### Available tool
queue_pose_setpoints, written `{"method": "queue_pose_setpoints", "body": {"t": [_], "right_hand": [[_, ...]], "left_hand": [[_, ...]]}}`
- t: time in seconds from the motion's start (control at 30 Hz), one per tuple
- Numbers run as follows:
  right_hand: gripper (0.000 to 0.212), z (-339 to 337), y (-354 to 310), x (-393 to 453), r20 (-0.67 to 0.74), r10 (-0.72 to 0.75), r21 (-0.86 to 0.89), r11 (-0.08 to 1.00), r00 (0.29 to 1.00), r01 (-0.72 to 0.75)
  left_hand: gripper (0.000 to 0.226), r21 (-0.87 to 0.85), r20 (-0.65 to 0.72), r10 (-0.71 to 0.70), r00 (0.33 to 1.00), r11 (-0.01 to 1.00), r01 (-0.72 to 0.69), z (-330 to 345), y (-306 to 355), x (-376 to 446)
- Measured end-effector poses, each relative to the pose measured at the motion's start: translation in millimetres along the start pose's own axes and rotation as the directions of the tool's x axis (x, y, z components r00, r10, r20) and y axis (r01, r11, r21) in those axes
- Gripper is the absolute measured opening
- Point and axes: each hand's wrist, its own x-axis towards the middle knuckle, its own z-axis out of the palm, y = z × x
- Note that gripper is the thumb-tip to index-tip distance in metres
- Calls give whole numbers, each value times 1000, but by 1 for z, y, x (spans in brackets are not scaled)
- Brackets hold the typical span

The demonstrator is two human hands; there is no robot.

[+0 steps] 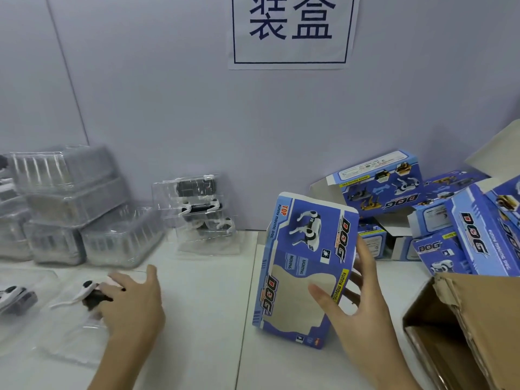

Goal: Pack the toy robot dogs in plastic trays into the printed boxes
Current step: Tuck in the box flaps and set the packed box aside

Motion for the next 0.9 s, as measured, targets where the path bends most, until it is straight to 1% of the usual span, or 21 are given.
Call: {"method": "queue_pose_setpoints", "body": {"t": [0.1, 0.17, 0.23, 0.3, 0.37, 0.47, 0.53, 0.6, 0.63, 0.7, 0.77, 0.83, 0.9], "right_hand": [[94, -1, 1, 2, 3, 3, 3, 1000, 1000, -3], [94, -3, 2, 2, -2, 0, 9, 1000, 1000, 0], [92, -7, 2, 3, -21, -14, 12, 1000, 1000, 14], [92, -11, 1, 4, -45, -22, 3, 1000, 999, 22], [93, -14, -1, 6, -67, -19, -24, 1000, 998, 18], [95, -14, 1, 7, -96, -45, -60, 997, 994, 39], [97, -12, 5, 7, -106, -78, -69, 995, 991, 71], [98, -11, 9, 7, -121, -99, -64, 994, 988, 92], [99, -10, 11, 7, -131, -100, -63, 994, 986, 92], [98, -8, 14, 8, -155, -97, -56, 994, 983, 90], [97, -8, 16, 9, -171, -103, -46, 994, 980, 97], [97, -7, 16, 10, -179, -108, -34, 994, 978, 104], [98, -7, 19, 11, -179, -116, -35, 993, 977, 112]], "left_hand": [[63, 31, -28, 131, 991, 991, -130, 0, 19, -15], [65, -18, -82, 248, 965, 968, -250, 2, 33, -25], [70, -98, -158, 361, 919, 921, -378, 5, 46, -33], [74, -163, -237, 456, 858, 852, -498, 8, 58, -40], [75, -229, -326, 532, 781, 758, -611, 13, 66, -45], [82, -239, -477, 606, 637, 608, -757, 13, 72, -51], [87, -238, -573, 600, 558, 530, -814, 13, 73, -52], [91, -222, -630, 588, 506, 488, -844, 12, 73, -54], [90, -223, -661, 573, 484, 466, -856, 10, 73, -54], [79, -249, -727, 513, 456, 422, -872, 7, 71, -53], [69, -287, -769, 455, 449, 382, -878, 4, 70, -53], [62, -352, -807, 371, 459, 323, -879, 0, 69, -55], [59, -459, -823, 253, 508, 229, -858, -2, 69, -56]]}}
